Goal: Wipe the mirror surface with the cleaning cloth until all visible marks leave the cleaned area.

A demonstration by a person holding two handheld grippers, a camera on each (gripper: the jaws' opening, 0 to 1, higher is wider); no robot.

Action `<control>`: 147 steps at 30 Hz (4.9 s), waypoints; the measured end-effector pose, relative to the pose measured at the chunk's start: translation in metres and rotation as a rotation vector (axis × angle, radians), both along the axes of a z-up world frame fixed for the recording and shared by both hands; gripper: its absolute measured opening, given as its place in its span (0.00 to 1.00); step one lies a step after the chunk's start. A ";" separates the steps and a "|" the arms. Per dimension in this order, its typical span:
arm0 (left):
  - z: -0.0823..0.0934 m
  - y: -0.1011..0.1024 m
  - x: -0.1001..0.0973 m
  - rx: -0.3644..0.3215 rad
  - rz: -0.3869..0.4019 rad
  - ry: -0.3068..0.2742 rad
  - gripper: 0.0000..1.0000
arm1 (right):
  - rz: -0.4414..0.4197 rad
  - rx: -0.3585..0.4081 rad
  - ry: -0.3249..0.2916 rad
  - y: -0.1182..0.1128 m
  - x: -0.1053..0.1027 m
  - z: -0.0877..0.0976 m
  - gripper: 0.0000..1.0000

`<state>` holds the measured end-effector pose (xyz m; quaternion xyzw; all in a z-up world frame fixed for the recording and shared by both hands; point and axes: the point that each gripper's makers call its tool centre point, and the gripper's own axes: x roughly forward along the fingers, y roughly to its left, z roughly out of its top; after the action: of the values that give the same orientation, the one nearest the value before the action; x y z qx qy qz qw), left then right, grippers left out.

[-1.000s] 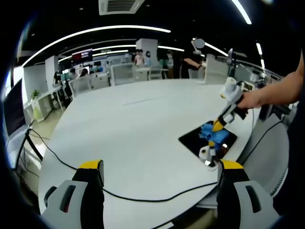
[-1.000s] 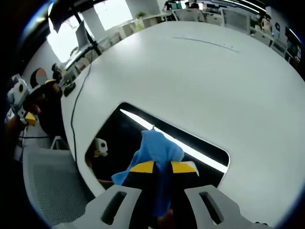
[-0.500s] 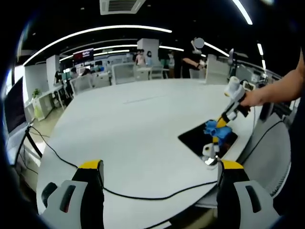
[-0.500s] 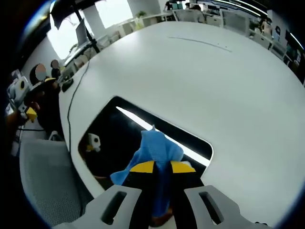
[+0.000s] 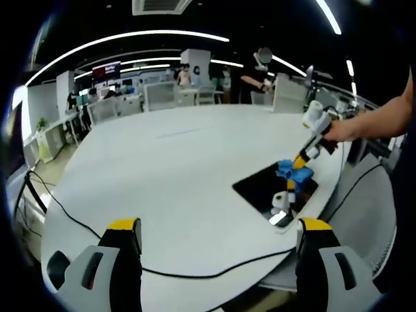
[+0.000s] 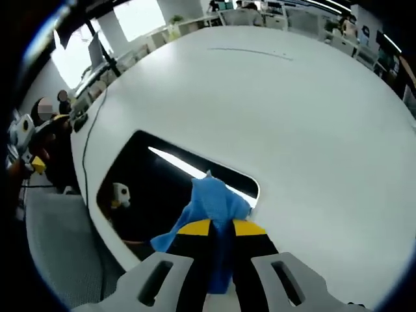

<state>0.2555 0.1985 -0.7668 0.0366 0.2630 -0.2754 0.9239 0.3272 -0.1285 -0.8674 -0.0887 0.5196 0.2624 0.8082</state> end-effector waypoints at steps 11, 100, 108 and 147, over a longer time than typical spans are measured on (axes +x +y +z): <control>-0.002 -0.004 -0.006 -0.010 0.009 -0.003 1.00 | -0.023 -0.010 0.007 -0.014 0.002 -0.003 0.06; 0.003 -0.005 -0.017 -0.012 -0.001 -0.024 1.00 | -0.165 -0.018 -0.010 -0.022 -0.070 -0.004 0.07; 0.002 -0.008 -0.015 -0.016 -0.006 -0.022 1.00 | -0.200 -0.012 0.003 -0.022 -0.069 -0.004 0.07; 0.000 -0.007 -0.010 -0.018 -0.036 -0.014 1.00 | -0.195 -0.033 0.033 0.006 -0.068 -0.001 0.05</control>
<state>0.2456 0.1915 -0.7667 0.0348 0.2534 -0.2942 0.9209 0.2591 -0.1222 -0.8683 -0.0465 0.5433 0.1753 0.8197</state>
